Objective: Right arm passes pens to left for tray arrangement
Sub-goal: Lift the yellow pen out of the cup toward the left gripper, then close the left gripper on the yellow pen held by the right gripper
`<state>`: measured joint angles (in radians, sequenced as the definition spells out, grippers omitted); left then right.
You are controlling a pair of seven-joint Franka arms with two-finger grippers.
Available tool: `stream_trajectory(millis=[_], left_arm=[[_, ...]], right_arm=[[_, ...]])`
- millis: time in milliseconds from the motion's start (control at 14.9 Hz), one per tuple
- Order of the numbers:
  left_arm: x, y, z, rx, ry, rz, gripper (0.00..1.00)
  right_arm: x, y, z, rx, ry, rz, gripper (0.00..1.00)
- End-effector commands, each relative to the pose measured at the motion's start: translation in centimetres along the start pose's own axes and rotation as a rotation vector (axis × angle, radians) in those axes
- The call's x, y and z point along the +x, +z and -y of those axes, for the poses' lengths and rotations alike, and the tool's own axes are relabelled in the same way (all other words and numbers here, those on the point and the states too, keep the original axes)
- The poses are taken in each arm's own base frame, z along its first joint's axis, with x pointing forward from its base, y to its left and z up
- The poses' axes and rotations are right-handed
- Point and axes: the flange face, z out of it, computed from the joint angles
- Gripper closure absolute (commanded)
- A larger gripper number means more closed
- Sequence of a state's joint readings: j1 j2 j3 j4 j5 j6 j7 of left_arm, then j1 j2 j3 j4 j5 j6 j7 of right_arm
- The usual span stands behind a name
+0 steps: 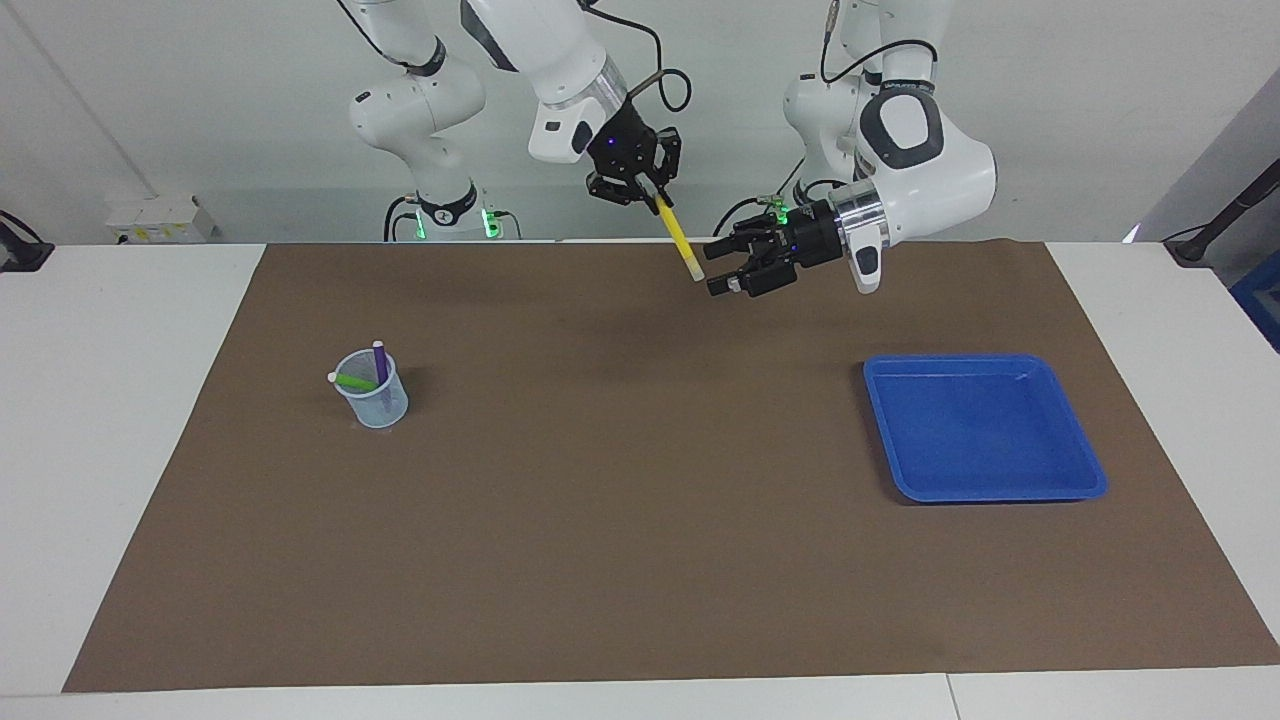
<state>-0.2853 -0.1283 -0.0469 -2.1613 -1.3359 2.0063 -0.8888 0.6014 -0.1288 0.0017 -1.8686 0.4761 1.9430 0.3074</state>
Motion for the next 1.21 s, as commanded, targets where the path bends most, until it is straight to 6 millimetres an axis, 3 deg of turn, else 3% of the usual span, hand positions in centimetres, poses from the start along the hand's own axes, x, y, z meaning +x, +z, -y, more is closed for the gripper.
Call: stream_trajectory(millis=[0,469,1139], left_arm=[[-0.4,1.0,1.9,0.020,0.010,0.018,0.00],[-1.5,1.2,2.6,0.030,-0.011,0.024,0.00],[-1.7,1.3,2.7,0.031,-0.012,0.021,0.28]], right_arm=[[-0.7,-0.3,-0.3,-0.011,-0.003,-0.028,1.00],[0.2,-0.6,-0.3,0.004,0.000,-0.084,1.00],[0.1,-0.6,-0.3,0.005,0.001,-0.085,1.00]])
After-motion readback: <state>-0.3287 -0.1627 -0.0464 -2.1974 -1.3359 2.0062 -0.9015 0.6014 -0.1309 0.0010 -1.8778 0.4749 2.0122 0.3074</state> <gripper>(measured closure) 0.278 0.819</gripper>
